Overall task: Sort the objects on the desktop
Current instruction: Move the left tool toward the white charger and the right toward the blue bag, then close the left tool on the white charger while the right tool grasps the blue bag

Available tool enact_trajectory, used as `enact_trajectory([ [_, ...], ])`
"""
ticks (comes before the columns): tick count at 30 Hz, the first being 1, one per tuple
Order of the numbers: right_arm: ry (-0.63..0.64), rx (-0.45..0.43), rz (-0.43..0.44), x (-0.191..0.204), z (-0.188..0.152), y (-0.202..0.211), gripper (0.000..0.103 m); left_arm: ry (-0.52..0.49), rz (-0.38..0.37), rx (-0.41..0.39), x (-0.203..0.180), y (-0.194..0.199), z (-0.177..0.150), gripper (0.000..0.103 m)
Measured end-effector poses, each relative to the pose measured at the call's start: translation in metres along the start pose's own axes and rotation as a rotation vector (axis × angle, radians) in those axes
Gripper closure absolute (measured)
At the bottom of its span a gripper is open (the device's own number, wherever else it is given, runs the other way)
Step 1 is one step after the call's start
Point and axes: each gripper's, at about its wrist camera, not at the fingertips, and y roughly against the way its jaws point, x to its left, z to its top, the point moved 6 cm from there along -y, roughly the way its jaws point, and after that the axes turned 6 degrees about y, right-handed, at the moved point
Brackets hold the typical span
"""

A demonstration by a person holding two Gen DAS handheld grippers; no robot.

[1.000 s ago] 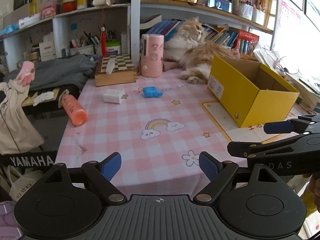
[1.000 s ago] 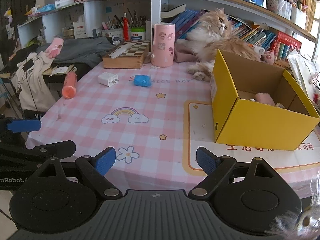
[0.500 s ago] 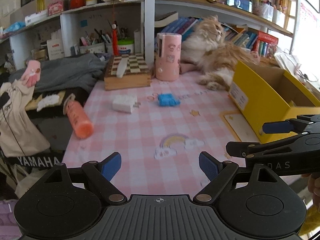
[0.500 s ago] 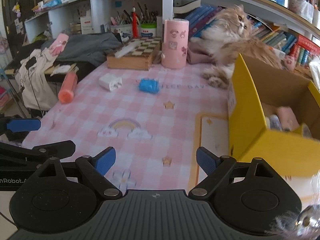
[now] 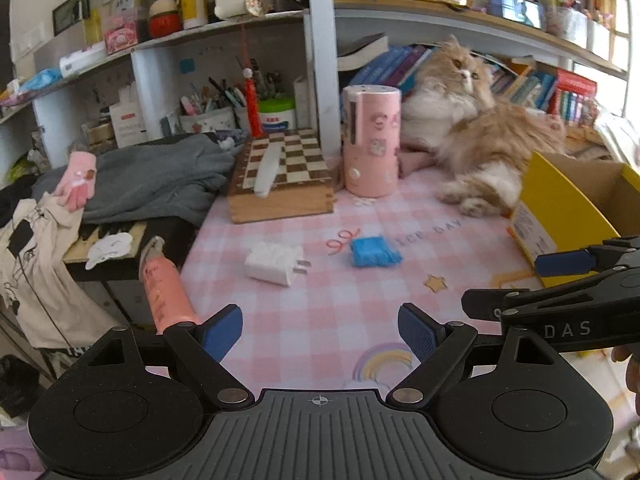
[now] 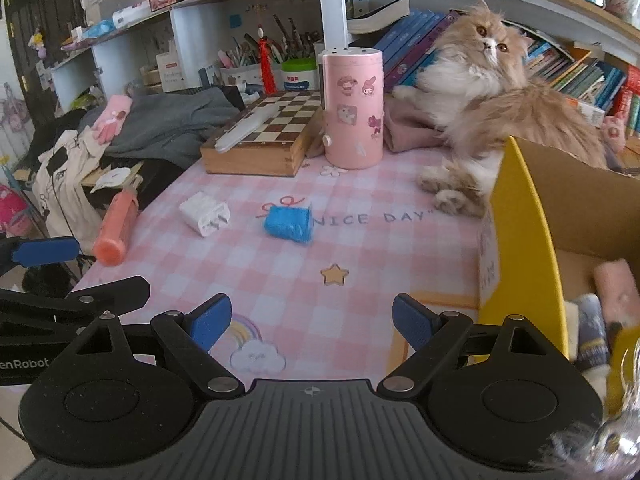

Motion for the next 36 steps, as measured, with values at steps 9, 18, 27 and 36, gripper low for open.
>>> enact_trajectory([
  [9,-0.002,-0.002,0.048,-0.009,0.031,-0.043,0.016,0.045,0.053,-0.006,0.015,-0.036,0.022,0.016],
  [18,0.025,0.034,0.074,-0.013,0.052,-0.089,0.016,0.064,0.102,0.048,0.036,-0.084,0.033,0.016],
  [27,0.055,0.080,0.112,-0.007,0.065,-0.135,0.019,0.084,0.145,0.103,0.053,-0.116,0.039,0.016],
  [36,0.080,0.135,0.135,-0.001,0.062,-0.165,0.042,0.084,0.116,0.130,0.045,-0.132,0.041,0.016],
])
